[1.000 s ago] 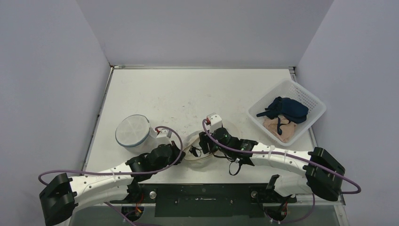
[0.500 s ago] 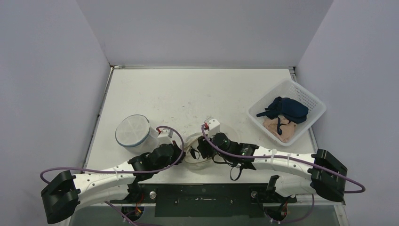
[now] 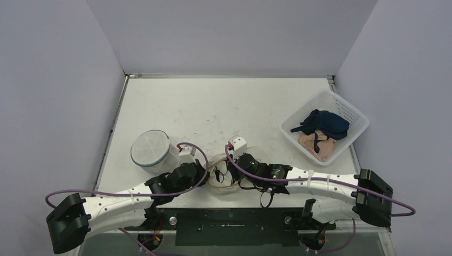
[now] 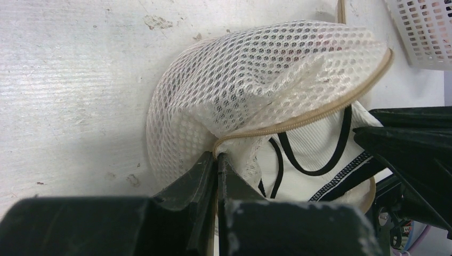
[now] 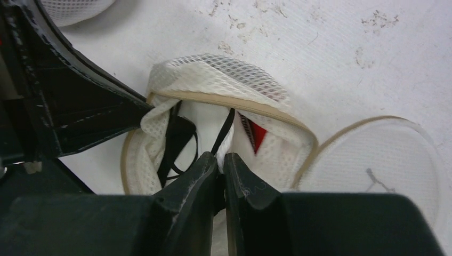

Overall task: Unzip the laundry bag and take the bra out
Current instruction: Pick up the bra from the laundry bag.

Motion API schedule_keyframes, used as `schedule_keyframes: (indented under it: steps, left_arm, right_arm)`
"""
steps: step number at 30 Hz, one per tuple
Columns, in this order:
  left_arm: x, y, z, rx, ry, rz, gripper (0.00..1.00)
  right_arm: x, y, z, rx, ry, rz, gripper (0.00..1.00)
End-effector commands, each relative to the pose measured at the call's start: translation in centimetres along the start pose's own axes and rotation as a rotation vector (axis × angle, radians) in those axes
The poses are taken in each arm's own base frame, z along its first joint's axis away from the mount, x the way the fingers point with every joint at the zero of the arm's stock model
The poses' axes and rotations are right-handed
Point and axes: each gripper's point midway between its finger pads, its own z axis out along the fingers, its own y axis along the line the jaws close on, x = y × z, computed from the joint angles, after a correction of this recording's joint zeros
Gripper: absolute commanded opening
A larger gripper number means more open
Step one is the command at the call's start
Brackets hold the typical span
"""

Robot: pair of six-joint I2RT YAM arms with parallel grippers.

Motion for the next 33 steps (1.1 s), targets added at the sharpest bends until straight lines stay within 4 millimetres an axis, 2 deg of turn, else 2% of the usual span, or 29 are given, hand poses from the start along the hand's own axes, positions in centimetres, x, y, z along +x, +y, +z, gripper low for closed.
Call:
schedule_keyframes:
  steps: [1,8,12,14,18,21,24,33]
  left_arm:
    - [-1.9,-2.9,-0.1,0.073,-0.034,-0.033,0.0]
    - [-1.5,-2.9,0.1,0.081,-0.026,-0.04,0.0]
    - [-1.5,-3.0,0.1,0.076,-0.02,-0.031,0.0]
    - [-1.5,-3.0,0.1,0.078,-0.02,-0.034,0.0]
    - [-1.4,-2.8,0.0,0.078,-0.021,-0.039,0.0]
    - [-1.4,-2.6,0.0,0.076,-0.023,-0.042,0.0]
    - [-1.3,-2.4,0.0,0.071,-0.025,-0.043,0.0]
    - [-1.4,-2.2,-0.2,0.068,-0.032,-0.051,0.0]
  right_arm:
    - [-4.2,2.6,-1.4,-0.084,-0.098,0.024,0.12]
    - [-4.8,5.2,-2.1,-0.21,-0.105,0.039,0.09]
    - [-4.5,6.5,-2.2,-0.272,-0.084,0.04,0.09]
    - [-4.3,6.6,-2.1,-0.272,-0.078,0.036,0.14]
    - [-4.3,5.1,-2.0,-0.197,-0.093,0.062,0.46]
    - [-4.2,3.7,-2.0,-0.129,-0.104,0.08,0.61]
    - [-3.6,2.7,-1.6,-0.077,-0.086,0.089,0.65]
    - [-0.7,0.8,0.7,-0.017,-0.006,0.124,0.66]
